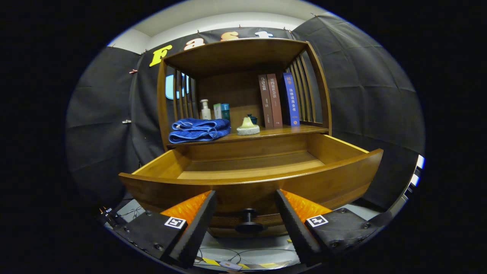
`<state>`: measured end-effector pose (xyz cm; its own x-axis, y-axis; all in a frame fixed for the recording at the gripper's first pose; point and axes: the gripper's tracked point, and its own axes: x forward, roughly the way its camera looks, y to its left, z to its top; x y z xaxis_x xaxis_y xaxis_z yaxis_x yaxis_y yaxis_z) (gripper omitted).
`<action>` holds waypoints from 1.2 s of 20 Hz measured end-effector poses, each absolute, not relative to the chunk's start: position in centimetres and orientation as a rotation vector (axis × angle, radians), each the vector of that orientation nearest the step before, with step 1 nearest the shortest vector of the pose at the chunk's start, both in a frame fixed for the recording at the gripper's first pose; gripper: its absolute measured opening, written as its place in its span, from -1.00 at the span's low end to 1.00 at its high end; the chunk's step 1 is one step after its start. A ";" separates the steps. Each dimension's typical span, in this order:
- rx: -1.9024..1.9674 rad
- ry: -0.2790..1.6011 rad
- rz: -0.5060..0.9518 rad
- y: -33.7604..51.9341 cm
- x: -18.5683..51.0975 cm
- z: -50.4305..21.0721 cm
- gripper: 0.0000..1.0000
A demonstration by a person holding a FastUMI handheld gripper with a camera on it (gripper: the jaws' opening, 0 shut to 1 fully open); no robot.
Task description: Pull open the drawer, take out the items inside it, and place them on the countertop above the cabinet.
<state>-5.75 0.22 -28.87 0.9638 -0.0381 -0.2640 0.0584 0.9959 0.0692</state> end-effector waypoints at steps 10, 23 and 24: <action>0.077 0.290 -0.050 0.0 -0.7 -28.4 0.97; 0.055 0.261 -0.061 -0.7 10.7 -29.1 0.98; 0.056 0.261 -0.062 -0.7 11.4 -29.2 0.98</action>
<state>11.39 -0.65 -29.17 0.9641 -0.0541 -0.2598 0.0686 0.9965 0.0470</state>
